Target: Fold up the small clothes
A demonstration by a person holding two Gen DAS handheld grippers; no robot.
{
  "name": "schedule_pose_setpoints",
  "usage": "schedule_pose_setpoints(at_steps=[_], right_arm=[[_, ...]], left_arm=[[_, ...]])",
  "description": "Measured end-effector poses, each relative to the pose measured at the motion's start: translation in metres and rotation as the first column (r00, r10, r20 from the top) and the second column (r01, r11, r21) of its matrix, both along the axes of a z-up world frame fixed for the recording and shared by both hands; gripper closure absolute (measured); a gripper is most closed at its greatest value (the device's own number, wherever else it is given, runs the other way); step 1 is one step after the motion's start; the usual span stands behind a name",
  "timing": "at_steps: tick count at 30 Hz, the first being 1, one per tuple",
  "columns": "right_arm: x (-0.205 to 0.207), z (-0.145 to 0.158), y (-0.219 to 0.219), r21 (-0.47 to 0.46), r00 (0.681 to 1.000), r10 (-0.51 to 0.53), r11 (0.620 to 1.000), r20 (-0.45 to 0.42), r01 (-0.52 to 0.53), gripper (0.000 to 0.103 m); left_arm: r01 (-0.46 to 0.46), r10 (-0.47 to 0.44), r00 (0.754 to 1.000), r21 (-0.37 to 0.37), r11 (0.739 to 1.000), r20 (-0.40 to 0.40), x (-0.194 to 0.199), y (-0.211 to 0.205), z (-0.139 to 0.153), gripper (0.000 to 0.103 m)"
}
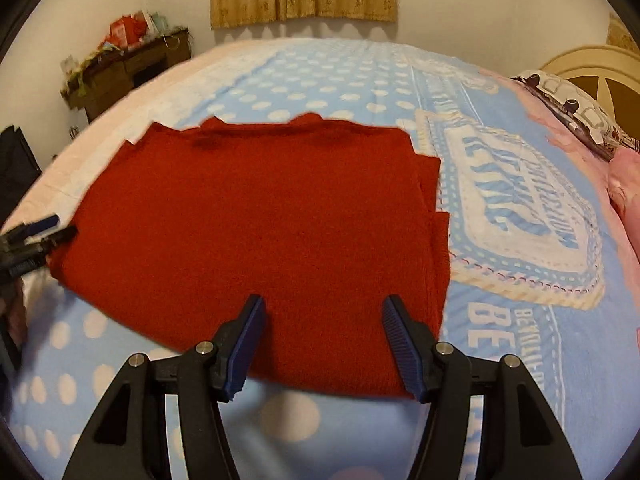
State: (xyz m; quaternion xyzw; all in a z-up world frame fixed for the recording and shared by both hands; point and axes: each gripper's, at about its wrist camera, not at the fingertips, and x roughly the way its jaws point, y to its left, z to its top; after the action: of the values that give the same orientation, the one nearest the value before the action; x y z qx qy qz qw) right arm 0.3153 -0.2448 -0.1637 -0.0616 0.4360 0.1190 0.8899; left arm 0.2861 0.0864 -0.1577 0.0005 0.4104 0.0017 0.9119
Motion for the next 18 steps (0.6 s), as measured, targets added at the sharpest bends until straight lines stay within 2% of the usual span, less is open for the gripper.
schedule_pose_setpoints(at_steps=[3, 8, 13, 18], right_arm=[[0.005, -0.019, 0.004, -0.073, 0.998, 0.009, 0.997, -0.065, -0.013, 0.041], [-0.001, -0.006, 0.010, -0.039, 1.000, 0.001, 0.999, -0.014, -0.002, 0.041], [0.007, 0.007, 0.059, -0.063, 0.995, 0.097, 0.993, 0.016, -0.095, 0.041], [0.020, -0.001, 0.129, -0.065, 0.977, 0.212, 0.975, 0.003, -0.212, 0.041]], left_arm=[[0.007, -0.007, 1.000, -0.001, 1.000, -0.021, -0.006, 0.001, -0.009, 0.018], [-0.031, 0.028, 0.998, -0.059, 0.998, -0.055, -0.011, 0.013, -0.014, 0.011], [-0.051, 0.045, 0.997, -0.083, 0.995, -0.070, -0.017, 0.017, -0.020, 0.007], [-0.062, 0.056, 0.996, -0.086, 0.994, -0.070, -0.023, 0.019, -0.021, 0.006]])
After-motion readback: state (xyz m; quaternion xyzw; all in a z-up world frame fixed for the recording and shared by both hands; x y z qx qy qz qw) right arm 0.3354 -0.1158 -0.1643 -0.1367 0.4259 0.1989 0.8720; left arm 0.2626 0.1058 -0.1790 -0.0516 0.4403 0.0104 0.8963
